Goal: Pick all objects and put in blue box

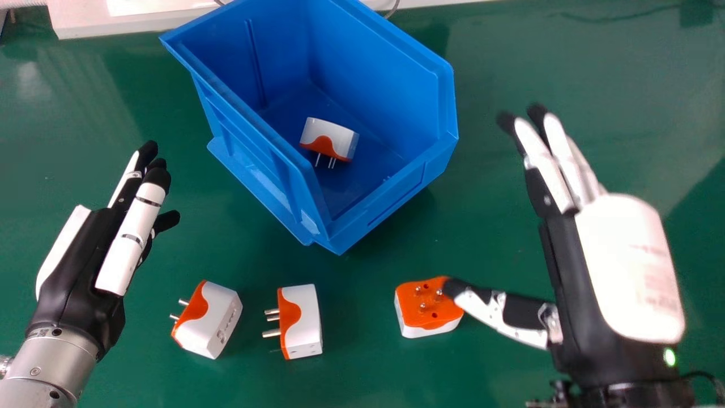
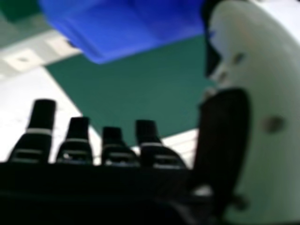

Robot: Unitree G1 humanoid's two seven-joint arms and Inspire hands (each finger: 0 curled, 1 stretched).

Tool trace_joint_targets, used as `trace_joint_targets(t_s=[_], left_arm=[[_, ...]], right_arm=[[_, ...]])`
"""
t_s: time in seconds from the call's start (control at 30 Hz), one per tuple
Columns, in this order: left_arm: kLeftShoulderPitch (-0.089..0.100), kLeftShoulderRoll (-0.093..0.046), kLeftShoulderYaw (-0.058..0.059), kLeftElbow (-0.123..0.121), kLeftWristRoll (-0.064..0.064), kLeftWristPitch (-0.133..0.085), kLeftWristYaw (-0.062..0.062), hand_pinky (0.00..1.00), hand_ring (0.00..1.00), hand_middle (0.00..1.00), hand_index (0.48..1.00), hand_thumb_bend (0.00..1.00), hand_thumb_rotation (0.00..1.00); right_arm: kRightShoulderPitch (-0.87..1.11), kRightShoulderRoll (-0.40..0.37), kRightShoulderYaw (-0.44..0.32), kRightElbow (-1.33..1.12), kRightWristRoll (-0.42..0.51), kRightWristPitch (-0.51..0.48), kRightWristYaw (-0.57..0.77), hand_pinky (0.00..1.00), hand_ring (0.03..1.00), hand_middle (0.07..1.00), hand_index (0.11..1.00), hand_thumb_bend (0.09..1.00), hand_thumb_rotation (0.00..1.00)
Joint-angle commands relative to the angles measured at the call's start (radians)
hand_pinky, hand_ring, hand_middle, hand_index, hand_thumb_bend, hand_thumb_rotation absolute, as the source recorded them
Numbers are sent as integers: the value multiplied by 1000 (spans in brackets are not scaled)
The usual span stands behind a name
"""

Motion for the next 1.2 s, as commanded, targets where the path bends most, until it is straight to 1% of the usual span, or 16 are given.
trace_joint_targets(t_s=[0.0,0.2,0.33,0.4,0.5,0.57,0.7,0.8,1.0,1.17], left_arm=[[0,11,11,-17,-3,-20,-2,917,985,1000,1000,432,1000],[4,12,16,-26,-8,-14,-6,914,984,1000,1000,437,1000],[5,12,19,-31,-10,-10,-8,913,984,1000,1000,441,1000],[5,13,20,-31,-10,-8,-9,912,983,1000,1000,444,1000],[5,13,21,-31,-11,-7,-11,911,983,1000,1000,446,1000],[5,13,21,-32,-11,-6,-10,911,982,1000,1000,447,1000],[2,13,20,-33,-11,-1,-10,910,982,1000,1000,448,1000],[2,13,19,-40,-11,4,-8,909,982,1000,1000,448,1000],[3,10,21,-51,-11,13,-6,909,982,1000,1000,445,1000],[6,6,21,-59,-10,19,-2,909,982,1000,1000,444,1000]], right_arm=[[24,3,-11,11,-6,-20,-15,769,914,952,897,568,119],[31,-21,-29,72,18,-27,26,769,909,945,895,569,174],[-3,-34,-34,137,13,-27,47,781,910,944,895,564,206],[-31,-41,-28,178,-18,-14,59,782,904,930,883,564,230],[-63,-48,-14,208,-91,29,107,767,888,910,867,575,264],[-76,-47,-8,211,-123,53,141,751,874,894,853,590,311],[-123,-51,1,236,-162,95,217,739,866,887,845,593,326],[-155,-55,5,267,-150,97,241,736,860,884,842,592,322],[-223,-73,9,348,-96,63,257,736,851,875,836,590,298],[-275,-111,5,418,-18,-4,259,736,847,873,833,587,281]])
